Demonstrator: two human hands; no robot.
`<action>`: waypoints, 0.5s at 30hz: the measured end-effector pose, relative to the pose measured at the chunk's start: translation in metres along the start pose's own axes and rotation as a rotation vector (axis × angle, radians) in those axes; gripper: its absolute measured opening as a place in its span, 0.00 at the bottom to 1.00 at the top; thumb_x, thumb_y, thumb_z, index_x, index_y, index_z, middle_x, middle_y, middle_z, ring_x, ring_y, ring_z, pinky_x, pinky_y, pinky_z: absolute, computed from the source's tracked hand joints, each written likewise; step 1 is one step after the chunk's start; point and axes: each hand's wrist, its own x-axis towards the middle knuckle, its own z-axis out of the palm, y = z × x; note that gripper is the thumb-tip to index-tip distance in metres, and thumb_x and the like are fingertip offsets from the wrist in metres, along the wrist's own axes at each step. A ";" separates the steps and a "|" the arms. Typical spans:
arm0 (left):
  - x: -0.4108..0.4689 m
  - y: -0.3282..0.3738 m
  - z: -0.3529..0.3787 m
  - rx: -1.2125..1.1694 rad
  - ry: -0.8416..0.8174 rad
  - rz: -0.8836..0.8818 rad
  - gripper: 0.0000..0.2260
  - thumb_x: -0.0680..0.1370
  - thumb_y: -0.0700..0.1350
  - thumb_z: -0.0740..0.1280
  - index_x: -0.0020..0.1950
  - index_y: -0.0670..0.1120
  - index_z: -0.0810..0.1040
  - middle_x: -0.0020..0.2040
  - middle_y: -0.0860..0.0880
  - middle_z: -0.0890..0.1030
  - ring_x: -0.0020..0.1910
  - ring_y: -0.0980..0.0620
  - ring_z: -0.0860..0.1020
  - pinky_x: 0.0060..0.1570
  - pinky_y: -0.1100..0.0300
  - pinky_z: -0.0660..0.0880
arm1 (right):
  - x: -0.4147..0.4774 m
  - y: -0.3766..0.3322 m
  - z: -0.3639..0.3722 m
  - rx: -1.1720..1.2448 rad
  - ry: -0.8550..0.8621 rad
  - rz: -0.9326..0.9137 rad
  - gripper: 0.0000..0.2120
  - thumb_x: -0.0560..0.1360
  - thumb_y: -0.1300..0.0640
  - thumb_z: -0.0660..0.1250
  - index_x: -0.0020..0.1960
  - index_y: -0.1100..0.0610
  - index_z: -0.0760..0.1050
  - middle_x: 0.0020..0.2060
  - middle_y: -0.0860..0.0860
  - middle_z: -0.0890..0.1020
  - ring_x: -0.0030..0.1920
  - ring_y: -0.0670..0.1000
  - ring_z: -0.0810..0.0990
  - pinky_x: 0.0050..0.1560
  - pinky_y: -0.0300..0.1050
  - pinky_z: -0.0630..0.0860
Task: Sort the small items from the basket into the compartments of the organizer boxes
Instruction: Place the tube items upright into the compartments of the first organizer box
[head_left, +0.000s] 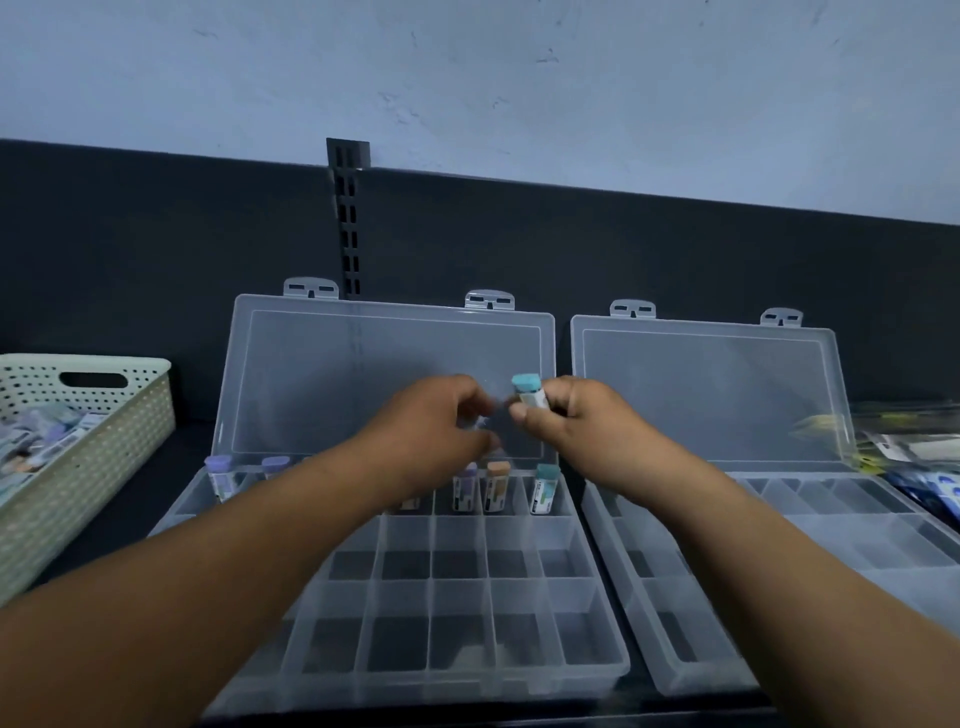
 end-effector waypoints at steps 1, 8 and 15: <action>-0.005 0.003 -0.006 -0.115 -0.042 -0.022 0.09 0.74 0.43 0.72 0.53 0.51 0.78 0.51 0.52 0.81 0.50 0.54 0.79 0.55 0.53 0.77 | 0.000 -0.008 0.002 0.051 -0.010 -0.009 0.16 0.79 0.48 0.63 0.49 0.61 0.79 0.47 0.61 0.81 0.46 0.59 0.79 0.52 0.56 0.76; -0.033 -0.004 -0.037 -0.508 -0.060 -0.114 0.06 0.76 0.40 0.69 0.53 0.44 0.81 0.48 0.45 0.85 0.49 0.48 0.82 0.51 0.57 0.78 | 0.009 -0.054 0.030 0.392 -0.184 -0.037 0.16 0.82 0.47 0.56 0.60 0.50 0.78 0.52 0.49 0.83 0.55 0.47 0.81 0.58 0.40 0.76; -0.062 -0.048 -0.085 -0.222 0.095 -0.139 0.06 0.74 0.40 0.71 0.39 0.49 0.80 0.36 0.51 0.82 0.35 0.58 0.77 0.36 0.66 0.75 | 0.032 -0.096 0.066 0.371 -0.045 -0.166 0.01 0.77 0.56 0.68 0.47 0.51 0.78 0.35 0.46 0.78 0.33 0.39 0.74 0.39 0.35 0.72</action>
